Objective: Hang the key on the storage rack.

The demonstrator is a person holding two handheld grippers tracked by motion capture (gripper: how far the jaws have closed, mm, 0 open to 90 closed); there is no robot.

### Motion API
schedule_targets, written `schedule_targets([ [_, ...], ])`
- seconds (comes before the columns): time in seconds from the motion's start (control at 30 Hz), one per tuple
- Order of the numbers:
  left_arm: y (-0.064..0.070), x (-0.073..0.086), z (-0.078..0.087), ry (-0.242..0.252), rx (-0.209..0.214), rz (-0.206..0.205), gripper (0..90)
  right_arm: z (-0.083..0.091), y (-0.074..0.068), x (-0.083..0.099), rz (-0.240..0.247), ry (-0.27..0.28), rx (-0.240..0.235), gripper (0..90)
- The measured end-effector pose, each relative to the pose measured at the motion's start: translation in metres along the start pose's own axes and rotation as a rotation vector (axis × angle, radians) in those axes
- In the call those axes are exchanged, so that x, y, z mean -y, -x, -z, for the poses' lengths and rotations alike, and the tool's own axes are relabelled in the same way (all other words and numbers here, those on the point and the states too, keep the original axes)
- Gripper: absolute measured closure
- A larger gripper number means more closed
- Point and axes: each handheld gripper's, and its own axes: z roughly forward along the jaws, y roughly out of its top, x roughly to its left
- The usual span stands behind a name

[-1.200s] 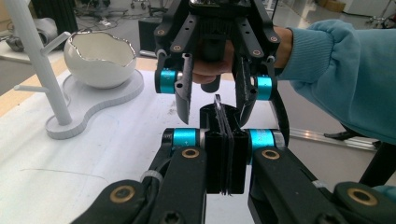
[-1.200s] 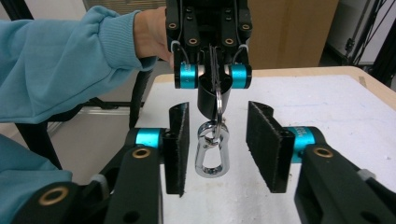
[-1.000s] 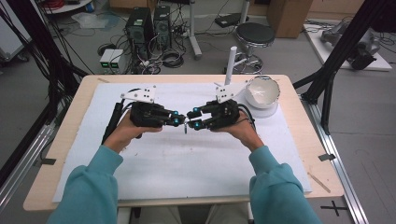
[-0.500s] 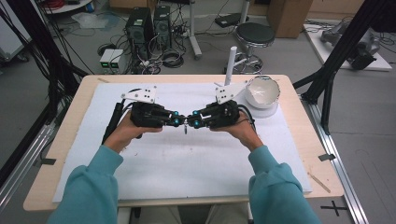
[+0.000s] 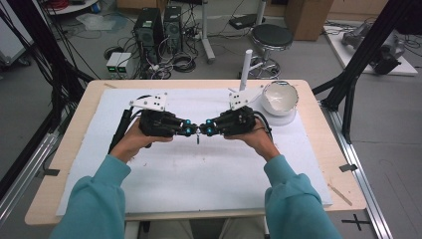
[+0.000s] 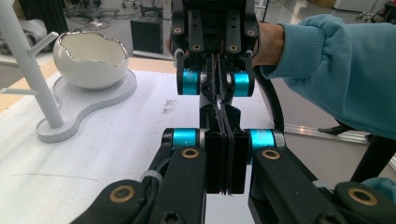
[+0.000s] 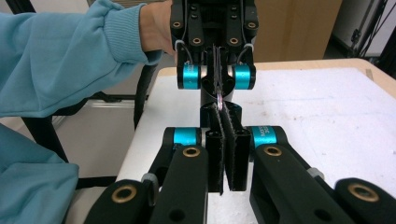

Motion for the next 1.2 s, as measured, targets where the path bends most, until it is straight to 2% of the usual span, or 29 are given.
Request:
schedule_targets([
  [0.03,0.0,0.0,0.0,0.0,0.0,-0.001,88.5,0.001,-0.002,0.0,-0.027,-0.016,-0.006,88.9],
  [0.07,0.0,0.0,0.0,0.004,-0.001,-0.001,88.5,0.0,0.0,0.0,-0.001,-0.001,0.004,88.9],
  [0.2,0.0,0.001,-0.001,0.007,-0.005,-0.02,88.0,0.001,-0.002,-0.001,-0.013,-0.01,0.008,89.0],
  [0.27,0.001,0.002,-0.001,0.025,-0.009,-0.035,85.5,0.001,-0.002,-0.001,0.0,-0.014,0.023,89.0],
  [0.33,0.002,0.004,-0.001,0.051,0.0,-0.032,70.0,0.003,-0.003,-0.002,0.007,-0.018,0.051,89.0],
  [0.4,0.004,0.004,0.0,0.041,-0.018,-0.025,57.3,0.006,-0.003,-0.001,-0.011,-0.026,0.062,89.0],
  [0.43,0.004,0.005,0.001,0.035,-0.027,-0.025,44.6,0.009,-0.001,-0.001,-0.014,-0.019,0.081,89.0],
  [0.47,0.003,0.006,0.002,0.031,-0.047,-0.028,44.6,0.009,-0.001,-0.001,-0.014,-0.019,0.081,89.0],
  [0.5,0.003,0.008,0.004,0.035,-0.074,-0.032,38.1,0.011,-0.001,-0.001,-0.023,-0.02,0.086,89.0],
  [0.57,0.002,0.012,0.01,0.053,-0.131,-0.022,16.1,0.015,0.001,0.0,-0.025,-0.017,0.101,89.0],
  [0.67,0.001,0.02,0.022,0.044,-0.2,0.003,1.7,0.024,0.003,-0.001,-0.051,-0.021,0.13,89.0],
  [0.7,0.002,0.023,0.026,0.045,-0.231,0.003,1.7,0.027,0.004,-0.001,-0.054,-0.019,0.143,88.9],
  [0.9,0.013,0.045,0.057,0.058,-0.359,-0.005,1.6,0.046,0.013,-0.008,-0.083,-0.029,0.23,88.9],
  [1.03,0.023,0.062,0.078,0.088,-0.447,-0.003,1.6,0.062,0.021,-0.015,-0.103,-0.074,0.273,88.9],
  [1.17,0.031,0.079,0.092,0.117,-0.511,0.007,1.6,0.076,0.029,-0.022,-0.112,-0.083,0.307,88.9],
  [1.2,0.033,0.083,0.095,0.112,-0.518,0.02,1.6,0.079,0.032,-0.024,-0.114,-0.094,0.316,88.9],
])
